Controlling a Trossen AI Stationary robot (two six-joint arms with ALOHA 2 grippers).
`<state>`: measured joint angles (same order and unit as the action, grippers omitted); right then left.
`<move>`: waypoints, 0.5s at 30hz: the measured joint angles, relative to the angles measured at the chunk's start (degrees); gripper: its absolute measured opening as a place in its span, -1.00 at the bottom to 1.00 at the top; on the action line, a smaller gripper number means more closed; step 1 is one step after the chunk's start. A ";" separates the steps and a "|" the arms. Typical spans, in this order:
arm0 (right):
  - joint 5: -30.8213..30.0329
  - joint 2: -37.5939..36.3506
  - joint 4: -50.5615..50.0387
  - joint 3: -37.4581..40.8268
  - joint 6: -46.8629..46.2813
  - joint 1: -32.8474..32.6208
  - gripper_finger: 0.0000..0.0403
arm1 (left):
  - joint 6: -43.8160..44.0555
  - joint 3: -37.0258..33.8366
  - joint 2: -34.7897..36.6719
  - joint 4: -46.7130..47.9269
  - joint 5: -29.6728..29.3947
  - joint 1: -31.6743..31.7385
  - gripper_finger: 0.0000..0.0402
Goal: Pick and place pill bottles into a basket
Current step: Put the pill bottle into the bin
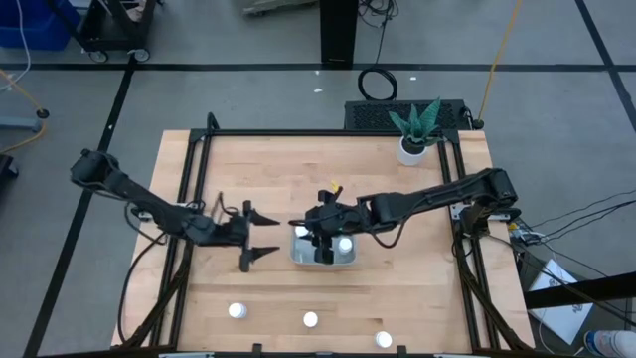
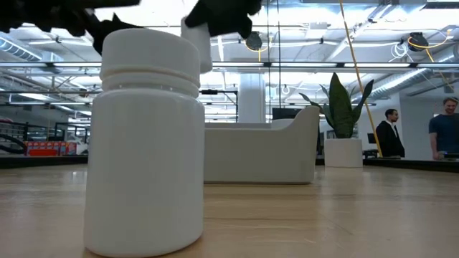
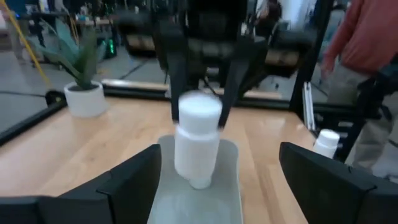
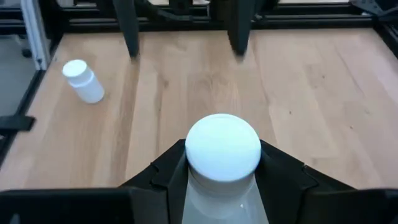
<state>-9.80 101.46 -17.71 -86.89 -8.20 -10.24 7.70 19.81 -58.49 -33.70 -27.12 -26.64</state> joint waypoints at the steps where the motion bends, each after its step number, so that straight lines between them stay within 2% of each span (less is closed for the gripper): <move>1: -0.75 -0.36 1.59 1.62 -0.09 0.00 -0.29 | -0.23 -0.82 1.81 0.09 -0.72 -0.27 0.63; 7: -1.10 -3.04 16.19 11.50 -1.06 0.00 -0.29 | -1.04 -6.17 12.14 1.45 -5.65 -1.83 0.64; 11: -2.40 -3.23 21.61 16.89 -3.22 0.00 -0.29 | -1.43 -9.30 17.50 1.01 -6.09 -2.00 0.66; 15: -2.30 -2.94 25.30 19.47 -5.08 0.49 -0.29 | -1.75 -10.58 19.95 1.93 -6.14 -2.00 0.64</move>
<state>-12.10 98.52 7.59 -67.42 -13.27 -9.75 5.95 9.23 -38.54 -31.78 -33.27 -28.64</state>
